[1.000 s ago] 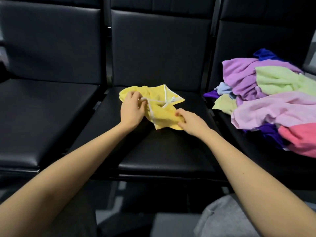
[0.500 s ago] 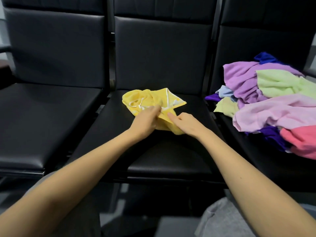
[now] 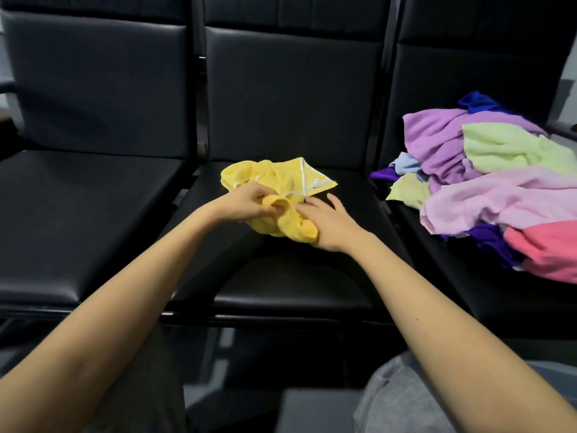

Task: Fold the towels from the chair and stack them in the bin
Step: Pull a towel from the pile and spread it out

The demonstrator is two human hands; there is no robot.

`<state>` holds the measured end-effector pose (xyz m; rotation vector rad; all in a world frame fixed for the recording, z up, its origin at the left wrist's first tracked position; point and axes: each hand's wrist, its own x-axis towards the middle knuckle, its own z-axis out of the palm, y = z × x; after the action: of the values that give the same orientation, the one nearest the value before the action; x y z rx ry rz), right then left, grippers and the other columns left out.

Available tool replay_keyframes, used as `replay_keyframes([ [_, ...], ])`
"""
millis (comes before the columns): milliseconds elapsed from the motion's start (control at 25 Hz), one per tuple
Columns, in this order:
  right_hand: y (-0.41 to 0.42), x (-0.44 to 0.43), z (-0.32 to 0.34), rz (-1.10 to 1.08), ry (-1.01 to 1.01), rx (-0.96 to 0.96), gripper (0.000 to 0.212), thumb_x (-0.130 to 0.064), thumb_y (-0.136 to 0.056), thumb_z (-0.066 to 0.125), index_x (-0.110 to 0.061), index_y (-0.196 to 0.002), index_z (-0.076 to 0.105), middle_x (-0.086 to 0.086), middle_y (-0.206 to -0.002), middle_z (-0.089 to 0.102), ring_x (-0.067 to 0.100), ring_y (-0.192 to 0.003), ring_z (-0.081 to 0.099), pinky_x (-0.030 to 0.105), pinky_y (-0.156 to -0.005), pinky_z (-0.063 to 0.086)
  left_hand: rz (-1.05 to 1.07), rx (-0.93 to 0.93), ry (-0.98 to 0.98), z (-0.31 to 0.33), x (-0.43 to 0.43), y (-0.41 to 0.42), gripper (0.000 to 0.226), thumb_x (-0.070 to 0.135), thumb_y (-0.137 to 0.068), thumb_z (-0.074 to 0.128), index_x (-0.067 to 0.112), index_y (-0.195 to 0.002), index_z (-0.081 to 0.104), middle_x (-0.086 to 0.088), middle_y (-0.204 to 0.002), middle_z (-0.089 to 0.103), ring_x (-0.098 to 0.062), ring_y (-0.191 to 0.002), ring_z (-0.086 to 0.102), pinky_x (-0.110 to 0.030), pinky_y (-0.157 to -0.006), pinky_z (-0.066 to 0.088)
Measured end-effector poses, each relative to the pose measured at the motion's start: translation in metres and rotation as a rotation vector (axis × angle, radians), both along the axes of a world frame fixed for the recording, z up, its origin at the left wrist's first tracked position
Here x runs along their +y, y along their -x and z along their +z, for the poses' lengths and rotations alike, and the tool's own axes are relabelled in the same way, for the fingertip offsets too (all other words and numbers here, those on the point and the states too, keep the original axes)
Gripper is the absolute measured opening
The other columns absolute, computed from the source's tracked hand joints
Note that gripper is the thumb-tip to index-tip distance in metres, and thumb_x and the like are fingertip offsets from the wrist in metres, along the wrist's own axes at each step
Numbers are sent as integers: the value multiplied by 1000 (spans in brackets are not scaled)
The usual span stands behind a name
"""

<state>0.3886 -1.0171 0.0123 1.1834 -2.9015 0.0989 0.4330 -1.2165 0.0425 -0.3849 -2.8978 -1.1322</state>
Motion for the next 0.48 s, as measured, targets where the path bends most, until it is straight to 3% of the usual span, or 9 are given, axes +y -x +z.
replay_keyframes([
  [40, 0, 1, -2, -32, -8, 9, 37, -27, -90, 54, -28, -127, 48, 0, -133, 53, 20, -132, 40, 40, -115, 14, 23, 61, -9, 1, -5, 1, 11, 26, -93, 58, 21, -84, 61, 11, -73, 53, -4, -70, 50, -17, -63, 39],
  [120, 2, 9, 2, -219, 118, 47, 14, -25, -91, 51, -19, -104, 53, 8, -111, 64, 31, -110, 56, 35, -92, 37, 109, 163, 151, 5, -21, 4, 20, 39, -90, 58, 22, -81, 60, 10, -75, 55, -11, -78, 51, -27, -70, 38],
  [160, 3, 14, 6, -334, 188, 68, 15, -20, -91, 49, -15, -105, 51, 12, -109, 64, 35, -105, 57, 34, -81, 39, 131, 134, 277, 8, -30, 3, 25, 46, -85, 63, 22, -88, 62, 9, -82, 57, -14, -86, 53, -31, -74, 40],
  [240, 6, 21, 16, -498, 271, 95, 31, -7, -89, 42, -10, -120, 46, 18, -114, 59, 39, -105, 56, 36, -78, 39, 122, -67, 442, 8, -46, 6, 50, 47, -74, 75, 23, -116, 60, 9, -103, 55, -15, -105, 51, -34, -89, 42],
  [280, 8, 23, 22, -524, 295, 74, 38, -4, -88, 39, -11, -125, 46, 18, -117, 57, 39, -107, 55, 37, -80, 41, 103, -117, 493, 6, -49, 11, 49, 41, -74, 76, 23, -117, 59, 9, -103, 55, -16, -105, 51, -33, -89, 41],
  [320, 11, 23, 29, -516, 344, 34, 38, -1, -88, 37, -10, -122, 50, 17, -117, 57, 39, -108, 54, 38, -82, 41, 91, -72, 530, 4, -46, 17, 33, 34, -78, 74, 21, -106, 62, 5, -97, 57, -18, -100, 54, -32, -82, 41],
  [400, 16, 18, 50, -477, 611, -117, 32, 3, -87, 34, -8, -104, 58, 15, -106, 58, 31, -99, 55, 35, -76, 41, 133, 86, 384, 10, -34, 28, 11, 18, -81, 60, 8, -85, 59, -3, -84, 56, -22, -86, 55, -31, -70, 41],
  [480, 20, 14, 75, -498, 928, -320, 31, 3, -90, 34, -4, -101, 62, 10, -91, 57, 22, -85, 52, 28, -62, 38, 205, 163, -2, 27, -23, 36, 13, 3, -78, 47, 0, -86, 57, -2, -79, 54, -17, -79, 52, -29, -63, 41],
])
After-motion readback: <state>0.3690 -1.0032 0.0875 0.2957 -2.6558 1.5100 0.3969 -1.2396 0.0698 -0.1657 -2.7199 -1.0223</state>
